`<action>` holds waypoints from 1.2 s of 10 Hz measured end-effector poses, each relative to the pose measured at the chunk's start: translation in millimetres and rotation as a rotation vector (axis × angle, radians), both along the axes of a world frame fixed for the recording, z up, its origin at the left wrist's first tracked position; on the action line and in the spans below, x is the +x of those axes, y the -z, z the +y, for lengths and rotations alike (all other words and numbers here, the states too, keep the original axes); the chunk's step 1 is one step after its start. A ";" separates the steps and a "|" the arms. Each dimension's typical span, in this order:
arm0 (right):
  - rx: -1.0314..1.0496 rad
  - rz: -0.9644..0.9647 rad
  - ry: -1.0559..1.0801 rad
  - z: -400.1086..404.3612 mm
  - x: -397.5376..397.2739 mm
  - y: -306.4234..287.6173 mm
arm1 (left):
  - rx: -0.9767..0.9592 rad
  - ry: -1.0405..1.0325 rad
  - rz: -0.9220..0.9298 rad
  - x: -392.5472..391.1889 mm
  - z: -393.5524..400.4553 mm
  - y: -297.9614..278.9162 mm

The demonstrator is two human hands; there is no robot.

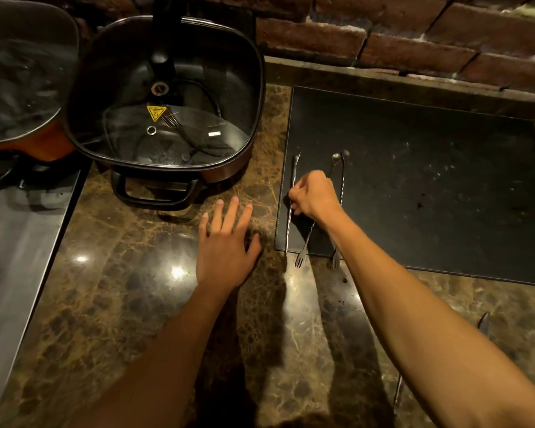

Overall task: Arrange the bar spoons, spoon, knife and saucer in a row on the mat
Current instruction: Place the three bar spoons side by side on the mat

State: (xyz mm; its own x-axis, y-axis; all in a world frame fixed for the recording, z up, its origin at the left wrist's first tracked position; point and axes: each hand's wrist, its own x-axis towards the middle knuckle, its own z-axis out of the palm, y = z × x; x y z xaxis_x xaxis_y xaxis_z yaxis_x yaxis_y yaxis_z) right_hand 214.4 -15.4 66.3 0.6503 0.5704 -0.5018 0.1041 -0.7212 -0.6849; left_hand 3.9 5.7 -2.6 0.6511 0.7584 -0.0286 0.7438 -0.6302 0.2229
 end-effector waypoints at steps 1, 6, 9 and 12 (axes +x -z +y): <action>0.011 0.073 0.079 4.3 2.6 2.5 | -0.009 -0.002 0.012 0.2 0.1 -0.3; -0.044 -0.280 -0.143 -3.9 -5.4 2.6 | 0.007 -0.002 0.012 -0.5 -0.1 2.1; -0.031 -0.336 -0.092 -7.4 -10.0 -2.2 | 0.001 -0.003 0.014 -0.5 0.0 2.4; 0.073 -0.319 -0.035 -26.0 -3.3 -8.3 | 0.016 -0.011 0.015 0.8 -0.9 1.6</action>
State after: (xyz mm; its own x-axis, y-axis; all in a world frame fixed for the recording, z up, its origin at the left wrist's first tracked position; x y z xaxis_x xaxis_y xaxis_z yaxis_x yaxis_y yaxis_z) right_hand 211.1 -41.4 74.5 0.7472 0.6225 -0.2329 0.3455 -0.6632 -0.6639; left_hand 4.7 4.9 -4.2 0.6427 0.7657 -0.0257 0.7535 -0.6257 0.2018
